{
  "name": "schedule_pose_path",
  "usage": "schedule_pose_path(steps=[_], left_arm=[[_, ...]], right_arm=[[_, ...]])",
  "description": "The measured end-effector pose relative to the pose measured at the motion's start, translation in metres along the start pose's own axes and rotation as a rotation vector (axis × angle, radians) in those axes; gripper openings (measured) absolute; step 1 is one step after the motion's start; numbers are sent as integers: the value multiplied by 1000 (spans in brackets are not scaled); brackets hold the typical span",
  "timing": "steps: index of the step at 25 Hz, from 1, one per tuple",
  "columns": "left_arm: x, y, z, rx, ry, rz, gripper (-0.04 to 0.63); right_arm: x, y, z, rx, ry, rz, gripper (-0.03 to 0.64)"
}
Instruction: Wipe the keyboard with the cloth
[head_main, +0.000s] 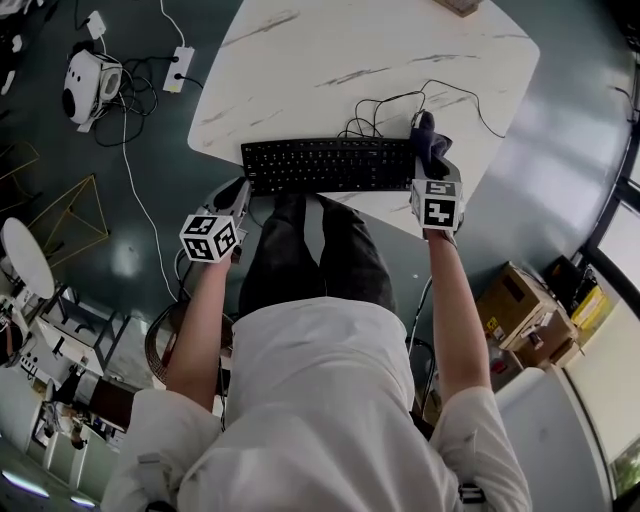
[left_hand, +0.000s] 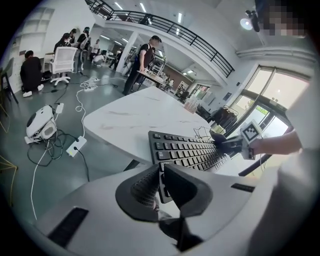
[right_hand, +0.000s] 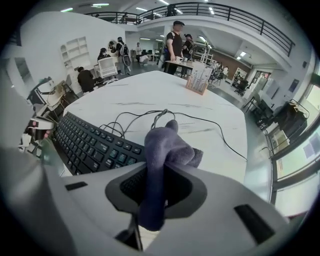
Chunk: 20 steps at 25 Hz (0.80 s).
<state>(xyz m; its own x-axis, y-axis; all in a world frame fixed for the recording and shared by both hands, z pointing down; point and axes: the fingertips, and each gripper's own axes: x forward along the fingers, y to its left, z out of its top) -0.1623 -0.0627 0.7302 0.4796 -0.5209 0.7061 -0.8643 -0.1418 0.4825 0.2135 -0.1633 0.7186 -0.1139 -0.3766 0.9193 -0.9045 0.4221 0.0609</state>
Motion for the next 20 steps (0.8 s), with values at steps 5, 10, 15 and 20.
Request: schedule_pose_path(steps=[5, 10, 15, 20], left_arm=[[3, 1, -2, -26, -8, -19, 29], [3, 0, 0, -22, -6, -41, 29], [3, 2, 0, -35, -13, -56, 29], [2, 1, -1, -39, -17, -72, 29]], right_arm=[[5, 42, 16, -50, 6, 34, 84], [9, 84, 32, -48, 8, 25, 84], [10, 117, 46, 26, -22, 0, 84], [11, 173, 58, -9, -51, 61, 84]])
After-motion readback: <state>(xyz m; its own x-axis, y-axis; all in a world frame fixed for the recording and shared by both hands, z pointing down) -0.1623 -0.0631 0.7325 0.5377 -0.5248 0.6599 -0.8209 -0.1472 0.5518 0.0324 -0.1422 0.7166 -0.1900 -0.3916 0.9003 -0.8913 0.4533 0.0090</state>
